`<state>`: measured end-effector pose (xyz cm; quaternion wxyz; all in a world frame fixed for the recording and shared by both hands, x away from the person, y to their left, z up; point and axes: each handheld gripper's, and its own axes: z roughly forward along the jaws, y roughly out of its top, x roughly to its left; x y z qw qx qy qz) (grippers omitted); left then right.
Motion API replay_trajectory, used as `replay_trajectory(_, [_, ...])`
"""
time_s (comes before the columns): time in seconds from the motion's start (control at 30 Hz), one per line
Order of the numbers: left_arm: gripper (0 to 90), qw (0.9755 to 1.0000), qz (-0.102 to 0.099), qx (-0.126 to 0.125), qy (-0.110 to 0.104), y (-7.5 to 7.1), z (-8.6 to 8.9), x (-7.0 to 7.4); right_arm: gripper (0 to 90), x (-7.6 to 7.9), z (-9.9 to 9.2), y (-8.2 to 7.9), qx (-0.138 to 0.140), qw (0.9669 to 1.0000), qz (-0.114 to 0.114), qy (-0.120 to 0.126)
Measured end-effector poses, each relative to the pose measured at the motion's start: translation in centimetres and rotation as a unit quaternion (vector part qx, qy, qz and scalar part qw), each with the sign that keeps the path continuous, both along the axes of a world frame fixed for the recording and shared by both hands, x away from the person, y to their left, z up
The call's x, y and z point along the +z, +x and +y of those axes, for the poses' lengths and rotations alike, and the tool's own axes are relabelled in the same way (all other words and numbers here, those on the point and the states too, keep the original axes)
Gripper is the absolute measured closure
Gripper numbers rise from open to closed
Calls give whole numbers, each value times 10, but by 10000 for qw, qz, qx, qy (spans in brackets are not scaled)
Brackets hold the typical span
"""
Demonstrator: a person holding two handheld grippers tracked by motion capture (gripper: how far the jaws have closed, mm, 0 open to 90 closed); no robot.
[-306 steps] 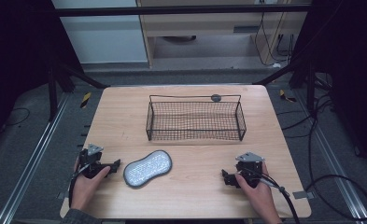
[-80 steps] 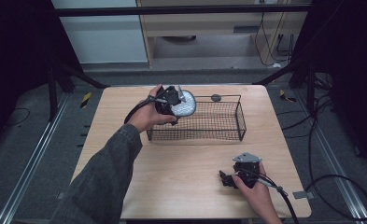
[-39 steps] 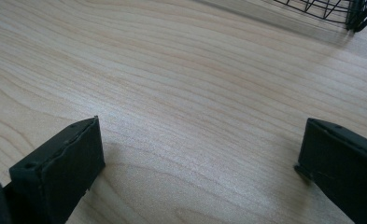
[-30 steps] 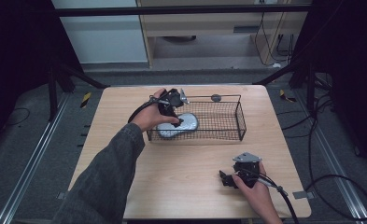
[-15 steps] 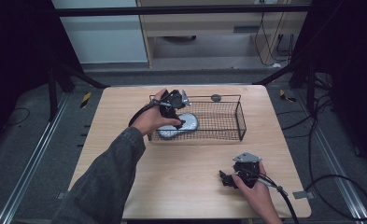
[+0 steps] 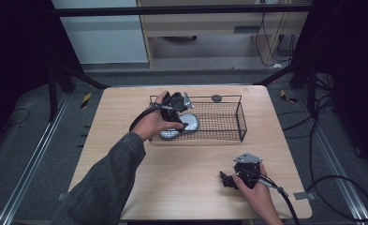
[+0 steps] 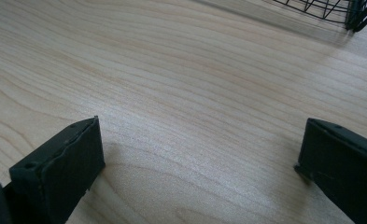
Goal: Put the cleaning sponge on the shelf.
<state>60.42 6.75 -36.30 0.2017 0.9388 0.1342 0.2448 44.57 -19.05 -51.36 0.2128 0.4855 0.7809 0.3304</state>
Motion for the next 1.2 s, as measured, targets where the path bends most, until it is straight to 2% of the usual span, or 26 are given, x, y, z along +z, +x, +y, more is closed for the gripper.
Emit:
replay_trajectory(0.4, [44, 9999, 95, 59, -131, -17, -2, -1, 4, 0, 0, 0, 0, 10000, -2, -9])
replay_trajectory(0.8, [44, 9994, 181, 135, -257, -37, 3, -3, 3, 0, 1, -1, -31, 10000, 18, 21])
replay_trajectory(0.97, [44, 9989, 198, 177, -375, -45, 6, -5, 4, 0, 1, -1, -33, 10000, 15, 17])
replay_trajectory(1.03, [43, 9989, 224, 190, -353, -47, 6, -4, 4, 0, 1, -1, -33, 10000, 16, 17])
replay_trajectory(1.2, [43, 9981, 206, 301, -505, -54, 9, -4, 4, 0, 1, -1, -15, 10000, 31, 16])
